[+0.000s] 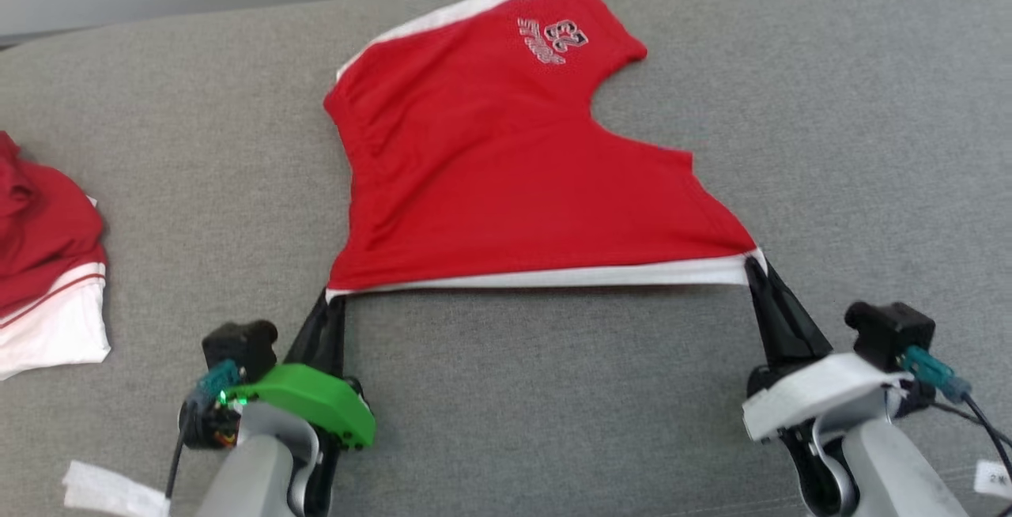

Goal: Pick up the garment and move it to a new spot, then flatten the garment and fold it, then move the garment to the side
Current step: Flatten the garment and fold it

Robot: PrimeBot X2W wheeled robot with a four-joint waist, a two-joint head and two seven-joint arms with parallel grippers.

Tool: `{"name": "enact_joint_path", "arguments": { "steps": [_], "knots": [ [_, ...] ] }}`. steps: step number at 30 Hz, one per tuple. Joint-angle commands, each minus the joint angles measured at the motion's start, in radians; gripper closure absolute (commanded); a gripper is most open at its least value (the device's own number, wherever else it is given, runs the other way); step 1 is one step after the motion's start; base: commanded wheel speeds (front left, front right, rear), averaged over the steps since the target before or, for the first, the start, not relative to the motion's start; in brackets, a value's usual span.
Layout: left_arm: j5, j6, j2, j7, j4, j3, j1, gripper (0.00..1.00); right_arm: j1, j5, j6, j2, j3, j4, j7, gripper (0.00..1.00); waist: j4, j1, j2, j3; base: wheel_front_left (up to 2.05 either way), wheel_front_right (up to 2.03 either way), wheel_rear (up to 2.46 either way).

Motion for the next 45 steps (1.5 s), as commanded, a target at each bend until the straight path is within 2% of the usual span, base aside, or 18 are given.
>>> {"name": "enact_joint_path", "arguments": {
  "steps": [1, 5, 10, 14, 17, 22, 28, 35, 40, 45],
  "knots": [
    [-0.002, 0.032, 0.033, 0.0, -0.048, 0.017, 0.066, 1.0, 0.054, -0.012, -0.006, -0.016, -0.042, -0.047, -0.001, 1.0, -0.012, 0.0, 0.0, -0.057, 0.0, 0.0, 0.0],
    [-0.007, 0.086, 0.058, 0.058, -0.27, 0.019, 0.211, 1.0, 0.192, -0.049, -0.008, 0.009, -0.123, -0.225, 0.043, 1.0, -0.013, 0.0, 0.0, -0.068, 0.0, 0.0, 0.0],
    [0.005, 0.158, 0.099, 0.215, -0.575, -0.002, 0.356, 1.0, 0.313, -0.089, -0.008, 0.05, -0.184, -0.424, 0.13, 1.0, -0.007, 0.0, 0.0, -0.065, 0.0, 0.0, 0.0],
    [-0.008, 0.188, 0.12, 0.323, -0.726, -0.016, 0.403, 1.0, 0.333, -0.095, -0.008, 0.068, -0.215, -0.489, 0.185, 1.0, -0.005, 0.0, 0.0, -0.059, 0.0, 0.0, 0.0],
    [-0.018, 0.191, 0.132, 0.383, -0.773, -0.024, 0.389, 1.0, 0.302, -0.099, -0.007, 0.073, -0.227, -0.504, 0.213, 1.0, 0.0, 0.0, 0.0, -0.046, 0.0, 0.0, 0.0],
    [-0.041, 0.159, 0.15, 0.467, -0.762, -0.03, 0.285, 1.0, 0.199, -0.096, -0.006, 0.072, -0.235, -0.477, 0.249, 1.0, 0.014, 0.0, 0.0, 0.012, 0.0, 0.0, 0.0],
    [-0.064, 0.109, 0.141, 0.512, -0.676, -0.032, 0.09, 1.0, -0.047, -0.071, -0.005, 0.014, -0.199, -0.372, 0.303, 1.0, 0.036, 0.0, 0.0, 0.133, 0.0, 0.0, 0.0],
    [-0.047, 0.06, 0.117, 0.514, -0.547, -0.053, -0.15, 1.0, -0.385, -0.044, -0.005, -0.081, -0.158, -0.167, 0.359, 1.0, 0.095, 0.0, 0.0, 0.261, 0.0, 0.0, 0.0],
    [-0.04, 0.034, 0.083, 0.504, -0.446, -0.076, -0.277, 1.0, -0.568, -0.029, -0.004, -0.108, -0.118, -0.002, 0.372, 1.0, 0.127, 0.0, 0.0, 0.31, 0.0, 0.0, 0.0],
    [-0.05, 0.017, 0.059, 0.478, -0.352, -0.084, -0.356, 1.0, -0.694, -0.022, -0.004, -0.117, -0.075, 0.159, 0.334, 1.0, 0.144, 0.0, 0.0, 0.332, 0.0, 0.0, 0.0]
  ]
}}
